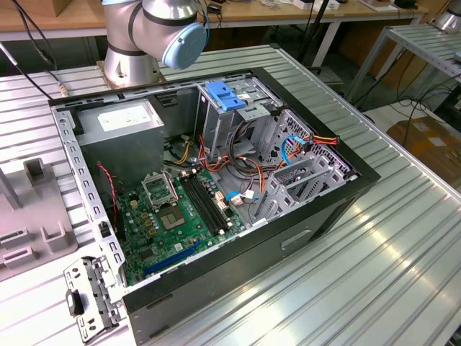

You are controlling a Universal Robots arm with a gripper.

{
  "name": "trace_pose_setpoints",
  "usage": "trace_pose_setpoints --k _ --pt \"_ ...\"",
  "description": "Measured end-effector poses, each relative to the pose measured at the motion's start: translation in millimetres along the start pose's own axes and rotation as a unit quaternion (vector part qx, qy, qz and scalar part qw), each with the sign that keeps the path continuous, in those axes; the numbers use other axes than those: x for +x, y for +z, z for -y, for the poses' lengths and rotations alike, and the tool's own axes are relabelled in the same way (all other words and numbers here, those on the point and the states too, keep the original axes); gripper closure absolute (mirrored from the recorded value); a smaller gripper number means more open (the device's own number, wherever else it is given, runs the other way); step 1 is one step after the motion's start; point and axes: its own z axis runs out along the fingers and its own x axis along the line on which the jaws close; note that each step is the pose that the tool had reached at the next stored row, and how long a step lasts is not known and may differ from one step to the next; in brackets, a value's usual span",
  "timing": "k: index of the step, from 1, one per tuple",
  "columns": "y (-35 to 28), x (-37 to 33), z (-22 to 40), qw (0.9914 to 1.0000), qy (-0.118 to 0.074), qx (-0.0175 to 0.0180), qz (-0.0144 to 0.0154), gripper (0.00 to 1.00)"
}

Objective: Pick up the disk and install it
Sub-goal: 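Pick up the disk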

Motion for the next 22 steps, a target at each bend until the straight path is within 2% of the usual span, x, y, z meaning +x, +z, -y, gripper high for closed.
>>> trace_pose_setpoints --k 22 --pt "-6.9 -0.6 -0.1 1.0 0.0 0.0001 0.0 0.63"
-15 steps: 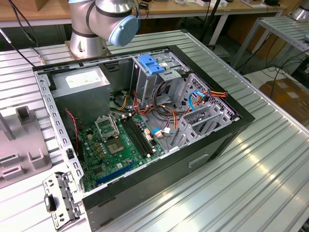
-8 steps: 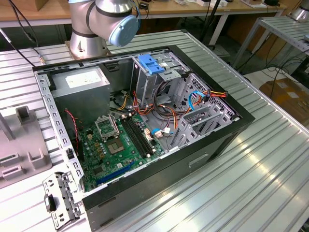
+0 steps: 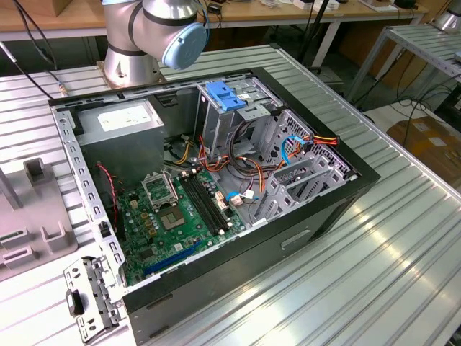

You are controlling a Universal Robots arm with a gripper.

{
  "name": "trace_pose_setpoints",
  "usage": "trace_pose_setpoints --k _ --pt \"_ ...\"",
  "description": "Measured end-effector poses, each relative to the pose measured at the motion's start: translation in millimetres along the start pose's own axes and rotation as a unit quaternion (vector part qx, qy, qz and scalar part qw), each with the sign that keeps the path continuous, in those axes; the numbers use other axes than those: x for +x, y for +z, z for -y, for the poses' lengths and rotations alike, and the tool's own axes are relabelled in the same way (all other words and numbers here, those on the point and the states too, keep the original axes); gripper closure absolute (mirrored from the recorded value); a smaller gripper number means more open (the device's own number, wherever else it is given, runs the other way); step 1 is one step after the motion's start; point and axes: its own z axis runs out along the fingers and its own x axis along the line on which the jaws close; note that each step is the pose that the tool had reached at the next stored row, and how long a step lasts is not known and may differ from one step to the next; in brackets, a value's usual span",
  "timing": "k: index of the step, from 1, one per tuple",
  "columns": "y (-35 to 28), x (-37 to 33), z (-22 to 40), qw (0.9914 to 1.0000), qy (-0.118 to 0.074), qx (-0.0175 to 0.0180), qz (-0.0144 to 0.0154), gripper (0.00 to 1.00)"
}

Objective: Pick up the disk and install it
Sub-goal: 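Pick up the disk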

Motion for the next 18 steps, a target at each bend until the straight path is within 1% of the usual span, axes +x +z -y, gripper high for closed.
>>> trace_pose_setpoints --k 18 --pt "-7.8 -0.6 -0.1 1.0 0.0 0.0 0.0 0.63"
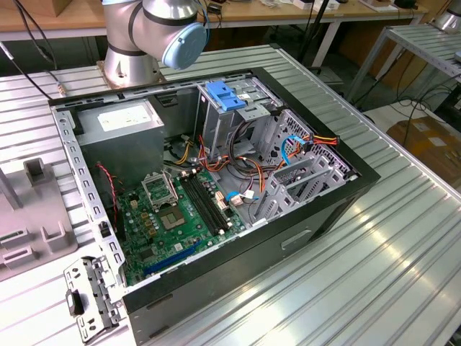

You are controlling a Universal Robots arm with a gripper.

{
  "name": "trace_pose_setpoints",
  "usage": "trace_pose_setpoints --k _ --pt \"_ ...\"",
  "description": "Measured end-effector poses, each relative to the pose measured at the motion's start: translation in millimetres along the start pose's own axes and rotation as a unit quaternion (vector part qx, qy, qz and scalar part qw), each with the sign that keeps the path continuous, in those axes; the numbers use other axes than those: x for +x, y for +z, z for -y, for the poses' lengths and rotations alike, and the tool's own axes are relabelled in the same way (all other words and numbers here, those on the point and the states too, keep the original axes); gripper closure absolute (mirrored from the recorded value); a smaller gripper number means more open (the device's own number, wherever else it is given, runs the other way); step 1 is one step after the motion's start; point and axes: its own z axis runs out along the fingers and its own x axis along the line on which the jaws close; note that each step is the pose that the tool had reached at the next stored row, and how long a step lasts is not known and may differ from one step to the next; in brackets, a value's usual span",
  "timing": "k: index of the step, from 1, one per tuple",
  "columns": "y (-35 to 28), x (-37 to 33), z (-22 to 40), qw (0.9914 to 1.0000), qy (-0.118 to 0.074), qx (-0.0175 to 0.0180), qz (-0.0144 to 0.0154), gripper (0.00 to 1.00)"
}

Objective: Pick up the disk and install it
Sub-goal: 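Pick up the disk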

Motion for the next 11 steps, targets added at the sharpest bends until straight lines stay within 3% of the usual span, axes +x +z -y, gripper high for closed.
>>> trace_pose_setpoints --k 11 --pt "-3.3 -0.2 0.0 1.0 0.0 0.0 0.0002 0.63"
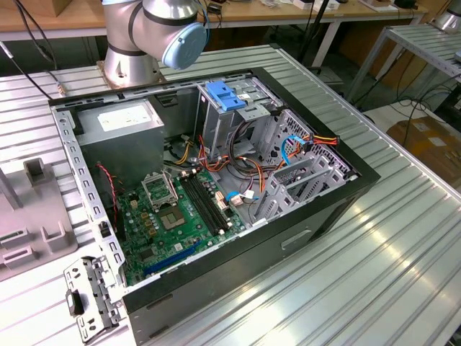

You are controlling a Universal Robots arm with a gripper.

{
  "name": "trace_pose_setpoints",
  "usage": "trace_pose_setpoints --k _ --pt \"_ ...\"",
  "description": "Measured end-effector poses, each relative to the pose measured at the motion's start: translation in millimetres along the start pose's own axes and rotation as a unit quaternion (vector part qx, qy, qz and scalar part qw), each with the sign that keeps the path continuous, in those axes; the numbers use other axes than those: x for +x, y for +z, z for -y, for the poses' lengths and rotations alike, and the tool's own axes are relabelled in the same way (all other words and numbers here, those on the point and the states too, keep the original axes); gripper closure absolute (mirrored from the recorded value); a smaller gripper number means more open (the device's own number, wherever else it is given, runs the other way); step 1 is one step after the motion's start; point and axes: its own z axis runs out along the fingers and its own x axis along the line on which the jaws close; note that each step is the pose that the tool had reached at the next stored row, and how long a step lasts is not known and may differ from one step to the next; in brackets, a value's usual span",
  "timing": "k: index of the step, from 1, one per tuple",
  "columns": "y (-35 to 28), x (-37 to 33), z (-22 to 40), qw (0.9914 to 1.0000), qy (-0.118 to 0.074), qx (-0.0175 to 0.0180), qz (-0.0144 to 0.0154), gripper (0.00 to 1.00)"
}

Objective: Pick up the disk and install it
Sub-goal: 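Pick up the disk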

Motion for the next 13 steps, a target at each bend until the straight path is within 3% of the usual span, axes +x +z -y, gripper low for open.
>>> trace_pose_setpoints --k 13 --pt "-4.1 -0.4 -0.1 1.0 0.0 0.0 0.0007 0.63"
